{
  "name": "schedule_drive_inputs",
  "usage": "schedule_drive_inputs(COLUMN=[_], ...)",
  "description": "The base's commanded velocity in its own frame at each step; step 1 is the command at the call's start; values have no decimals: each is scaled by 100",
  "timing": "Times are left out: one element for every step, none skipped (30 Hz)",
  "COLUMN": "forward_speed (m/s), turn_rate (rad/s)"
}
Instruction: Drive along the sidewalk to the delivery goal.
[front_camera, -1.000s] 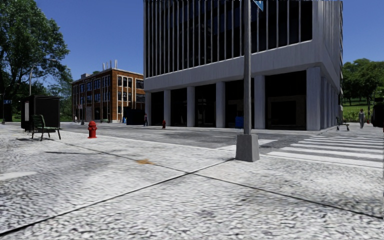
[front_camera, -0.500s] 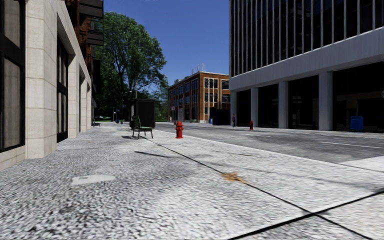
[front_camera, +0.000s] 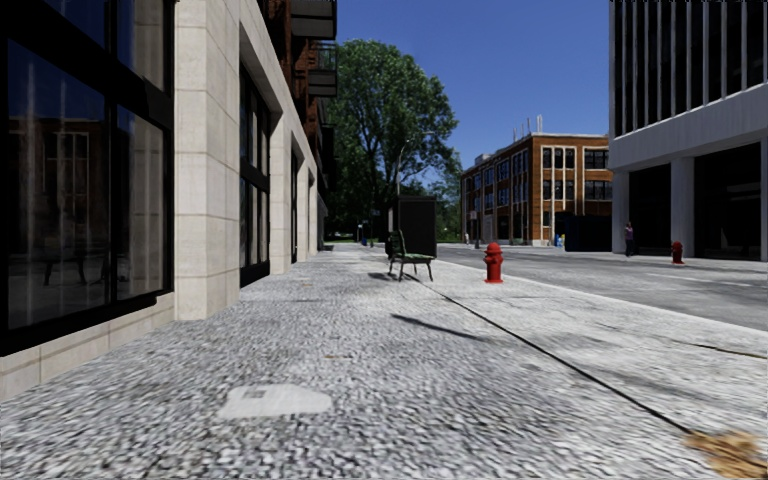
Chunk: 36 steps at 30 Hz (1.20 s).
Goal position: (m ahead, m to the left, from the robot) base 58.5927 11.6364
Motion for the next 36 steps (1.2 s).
schedule_drive_inputs(forward_speed=[200,200,200,200,200,200,200,200,200,200,200,200,200,200,200,200,200,200,200,200,200,200,200,200,200,200,200,200,200,200,200,200,200,200,200,200], turn_rate=[4,4,0,0,0,0,0,0,0,0,0,0,0,0,0,15,43,64,64,73,75,76,53,15,7,7,0,0,0,0,0,0,0,0,0,0])
